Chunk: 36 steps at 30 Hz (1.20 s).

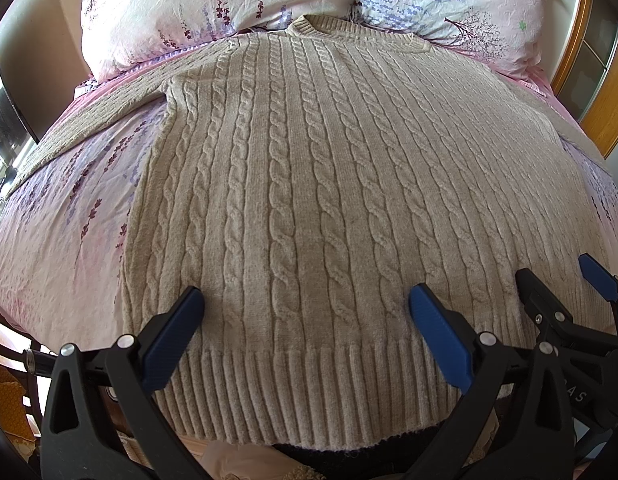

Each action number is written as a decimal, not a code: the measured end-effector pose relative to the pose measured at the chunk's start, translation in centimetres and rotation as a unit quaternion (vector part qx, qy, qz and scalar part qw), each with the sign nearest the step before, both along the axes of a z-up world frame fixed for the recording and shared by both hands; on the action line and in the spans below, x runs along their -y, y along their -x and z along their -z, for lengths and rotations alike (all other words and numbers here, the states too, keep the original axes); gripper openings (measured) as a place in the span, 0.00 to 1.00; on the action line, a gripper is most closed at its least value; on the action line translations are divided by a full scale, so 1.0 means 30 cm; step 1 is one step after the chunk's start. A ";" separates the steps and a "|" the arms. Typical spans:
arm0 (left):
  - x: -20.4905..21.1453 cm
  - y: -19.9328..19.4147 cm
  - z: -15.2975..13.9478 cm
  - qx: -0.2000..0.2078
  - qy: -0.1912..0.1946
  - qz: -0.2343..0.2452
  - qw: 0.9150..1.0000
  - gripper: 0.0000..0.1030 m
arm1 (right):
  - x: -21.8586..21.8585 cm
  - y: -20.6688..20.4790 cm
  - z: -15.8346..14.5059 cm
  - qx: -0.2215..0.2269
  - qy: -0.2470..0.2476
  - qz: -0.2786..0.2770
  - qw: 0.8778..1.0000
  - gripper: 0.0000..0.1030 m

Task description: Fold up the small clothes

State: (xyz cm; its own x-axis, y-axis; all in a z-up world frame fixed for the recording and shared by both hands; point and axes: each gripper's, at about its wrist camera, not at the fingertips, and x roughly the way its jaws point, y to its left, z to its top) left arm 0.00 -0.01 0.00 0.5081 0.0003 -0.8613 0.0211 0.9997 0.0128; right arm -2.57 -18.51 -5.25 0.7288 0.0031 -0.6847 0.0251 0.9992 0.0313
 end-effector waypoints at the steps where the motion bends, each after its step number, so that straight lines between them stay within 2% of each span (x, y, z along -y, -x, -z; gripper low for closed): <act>1: 0.000 0.000 0.000 0.000 0.000 0.000 1.000 0.98 | 0.000 0.000 0.000 0.000 0.000 0.000 1.000 0.99; 18: 0.000 -0.002 0.002 -0.002 -0.001 0.003 1.000 0.98 | -0.006 -0.024 -0.004 -0.023 0.005 -0.014 1.000 0.99; 24: -0.001 -0.030 -0.006 -0.011 0.000 0.017 1.000 0.98 | 0.012 -0.038 -0.006 -0.024 0.013 -0.067 0.997 0.99; 27: -0.007 -0.047 -0.020 0.004 0.004 0.022 1.000 0.98 | 0.033 -0.059 -0.014 -0.027 0.013 -0.103 0.994 0.99; 29: -0.013 -0.067 -0.040 0.029 0.002 0.023 0.999 0.98 | 0.078 -0.093 -0.038 -0.028 -0.007 -0.100 0.995 0.99; 32: -0.023 -0.104 -0.068 0.054 0.009 0.021 0.998 0.98 | 0.238 -0.165 -0.116 -0.001 -0.065 -0.047 0.997 0.99; 33: -0.029 -0.119 -0.079 0.063 0.019 0.023 0.998 0.98 | 0.328 -0.202 -0.147 0.007 -0.103 -0.016 0.995 0.99; 35: -0.042 -0.155 -0.100 0.077 0.038 0.026 0.996 0.98 | 0.460 -0.254 -0.174 0.020 -0.158 0.023 0.987 0.93; 36: -0.046 -0.172 -0.107 0.080 0.043 0.028 0.995 0.98 | 0.550 -0.294 -0.184 0.022 -0.190 0.054 0.980 0.85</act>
